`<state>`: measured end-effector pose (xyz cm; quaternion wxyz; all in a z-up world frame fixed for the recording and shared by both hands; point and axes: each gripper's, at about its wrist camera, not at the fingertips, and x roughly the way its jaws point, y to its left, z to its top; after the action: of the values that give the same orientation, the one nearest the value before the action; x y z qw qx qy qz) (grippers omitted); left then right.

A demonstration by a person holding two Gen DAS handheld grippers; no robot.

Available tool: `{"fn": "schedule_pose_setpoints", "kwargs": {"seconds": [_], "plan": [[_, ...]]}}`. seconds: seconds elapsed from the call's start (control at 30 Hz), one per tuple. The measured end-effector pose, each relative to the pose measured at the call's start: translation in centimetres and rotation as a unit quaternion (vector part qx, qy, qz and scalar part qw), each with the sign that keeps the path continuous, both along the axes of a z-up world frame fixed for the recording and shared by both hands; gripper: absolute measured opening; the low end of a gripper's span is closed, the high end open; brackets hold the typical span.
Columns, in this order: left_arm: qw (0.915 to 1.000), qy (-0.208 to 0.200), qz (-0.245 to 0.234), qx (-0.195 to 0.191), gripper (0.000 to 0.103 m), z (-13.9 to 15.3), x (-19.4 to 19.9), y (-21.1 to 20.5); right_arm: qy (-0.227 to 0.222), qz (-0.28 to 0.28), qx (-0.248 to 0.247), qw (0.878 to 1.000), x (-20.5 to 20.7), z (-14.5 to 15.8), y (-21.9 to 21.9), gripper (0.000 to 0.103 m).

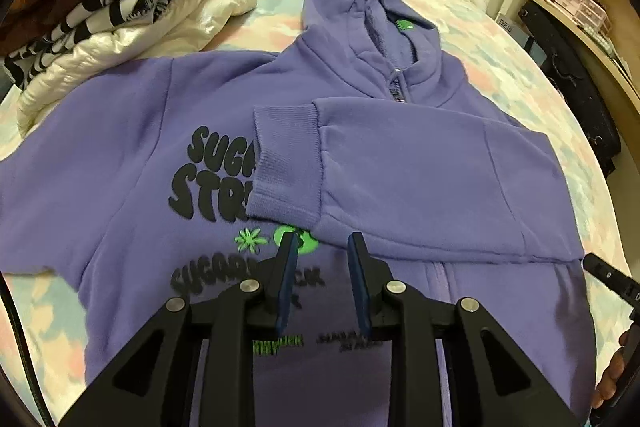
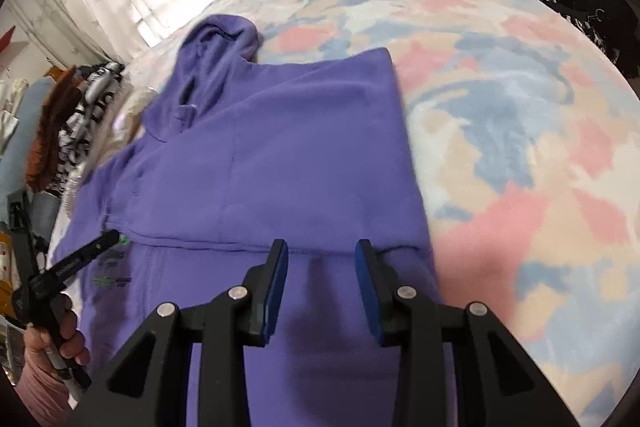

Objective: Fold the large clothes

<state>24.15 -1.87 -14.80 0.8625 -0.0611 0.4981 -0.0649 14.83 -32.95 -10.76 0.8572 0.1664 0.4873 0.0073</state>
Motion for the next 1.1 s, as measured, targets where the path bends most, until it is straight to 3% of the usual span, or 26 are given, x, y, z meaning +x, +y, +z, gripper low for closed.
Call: {"fn": "schedule_pose_setpoints", "kwargs": {"seconds": [0.33, 0.5, 1.1], "plan": [[0.999, -0.042, -0.011, 0.007, 0.046, 4.6, -5.2, -0.4, -0.039, 0.012, 0.015, 0.999, -3.8, 3.8, 2.3, 0.037], [0.9974, -0.065, -0.009, 0.029, 0.058, 6.3, -8.1, -0.5, -0.054, 0.018, 0.01, 0.998, -6.0, 5.1, 3.9, 0.046], [0.9967, -0.068, 0.021, 0.039, 0.062, 8.4, -17.8, 3.4, -0.063, 0.051, 0.025, 0.996, -13.0, 6.5, 10.0, 0.049]]}}
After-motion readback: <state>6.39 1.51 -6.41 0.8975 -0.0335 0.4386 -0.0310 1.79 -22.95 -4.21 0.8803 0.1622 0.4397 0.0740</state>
